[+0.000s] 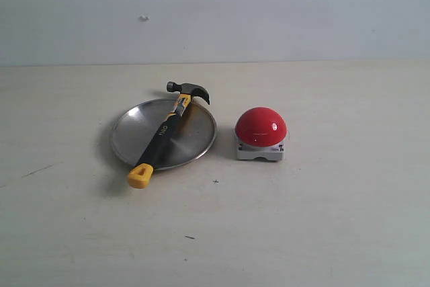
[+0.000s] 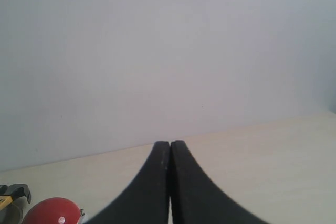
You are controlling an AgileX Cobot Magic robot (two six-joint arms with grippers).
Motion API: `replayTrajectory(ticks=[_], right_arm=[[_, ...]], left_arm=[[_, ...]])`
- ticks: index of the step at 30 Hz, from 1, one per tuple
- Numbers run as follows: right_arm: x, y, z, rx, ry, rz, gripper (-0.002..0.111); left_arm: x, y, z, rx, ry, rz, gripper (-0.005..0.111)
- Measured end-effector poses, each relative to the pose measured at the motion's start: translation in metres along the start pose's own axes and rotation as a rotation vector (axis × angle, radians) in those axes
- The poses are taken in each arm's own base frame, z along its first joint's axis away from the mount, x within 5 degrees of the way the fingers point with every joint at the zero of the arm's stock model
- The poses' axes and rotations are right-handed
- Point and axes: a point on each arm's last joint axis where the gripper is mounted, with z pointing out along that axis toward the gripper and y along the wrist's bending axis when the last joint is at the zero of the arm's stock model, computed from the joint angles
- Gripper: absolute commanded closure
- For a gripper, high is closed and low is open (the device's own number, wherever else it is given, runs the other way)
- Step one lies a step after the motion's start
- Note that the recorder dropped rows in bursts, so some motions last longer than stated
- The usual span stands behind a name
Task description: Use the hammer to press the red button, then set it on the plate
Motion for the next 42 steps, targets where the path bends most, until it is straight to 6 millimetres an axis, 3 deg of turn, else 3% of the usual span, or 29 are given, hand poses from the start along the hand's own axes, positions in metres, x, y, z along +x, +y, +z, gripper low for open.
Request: replayTrajectory(ticks=[10,24,31,35,42], right_arm=[[0.000,0.000,0.000,0.000,0.000,0.000,0.108],[0.000,0.000,0.000,0.000,0.000,0.002,0.108],[0.000,0.000,0.000,0.000,0.000,0.002,0.108],[0.000,0.000,0.000,0.000,0.000,0.002,0.108],[0.000,0.000,0.000,0.000,0.000,0.002,0.108]], left_arm=[[0.000,0.001,0.000,-0.008,-0.003,0.016,0.107],[-0.004,0.001,0.000,-0.025,-0.015,0.262,0.107],[0.015,0.028,-0.004,-0.256,0.125,0.282,0.107],[0.023,0.036,-0.015,-0.286,0.002,0.375,0.107],[0.019,0.032,-0.024,-0.267,-0.101,0.493,0.107]])
